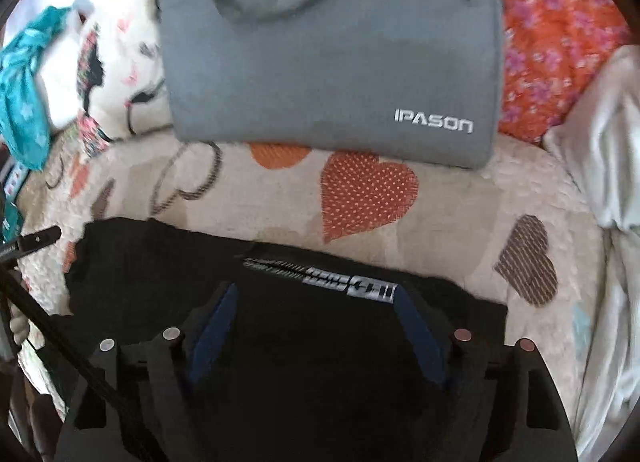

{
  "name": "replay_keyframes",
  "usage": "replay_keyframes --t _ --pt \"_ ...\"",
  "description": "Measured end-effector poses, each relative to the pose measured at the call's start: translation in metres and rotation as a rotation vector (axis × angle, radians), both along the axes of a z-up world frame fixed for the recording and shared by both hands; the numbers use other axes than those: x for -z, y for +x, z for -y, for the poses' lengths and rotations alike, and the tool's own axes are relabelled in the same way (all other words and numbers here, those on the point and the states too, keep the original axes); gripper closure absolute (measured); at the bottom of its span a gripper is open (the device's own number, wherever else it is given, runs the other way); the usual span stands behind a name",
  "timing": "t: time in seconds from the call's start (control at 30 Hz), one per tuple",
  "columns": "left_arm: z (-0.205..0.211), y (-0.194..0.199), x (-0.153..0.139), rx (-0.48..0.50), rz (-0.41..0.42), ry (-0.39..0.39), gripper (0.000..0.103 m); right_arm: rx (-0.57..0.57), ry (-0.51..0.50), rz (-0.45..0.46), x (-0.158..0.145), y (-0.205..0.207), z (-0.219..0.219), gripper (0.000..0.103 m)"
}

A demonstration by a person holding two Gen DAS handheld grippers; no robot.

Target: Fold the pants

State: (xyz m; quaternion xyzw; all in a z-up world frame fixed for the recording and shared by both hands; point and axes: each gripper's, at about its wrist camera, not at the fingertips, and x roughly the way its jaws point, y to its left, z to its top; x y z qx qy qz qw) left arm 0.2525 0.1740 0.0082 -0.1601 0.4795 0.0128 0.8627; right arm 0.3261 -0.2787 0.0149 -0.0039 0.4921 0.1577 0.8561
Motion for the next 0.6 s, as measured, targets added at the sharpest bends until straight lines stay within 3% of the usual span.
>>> replay_keyframes --t 0.4,0.6 --pt "0.006 0.047 0.036 0.055 -0.027 -0.010 0.001 0.073 0.015 -0.093 0.030 0.046 0.047 0.020" --pt "0.024 0.063 0.038 0.141 -0.018 -0.104 0.001 0.033 0.018 -0.099 0.037 0.046 0.043 0.017"
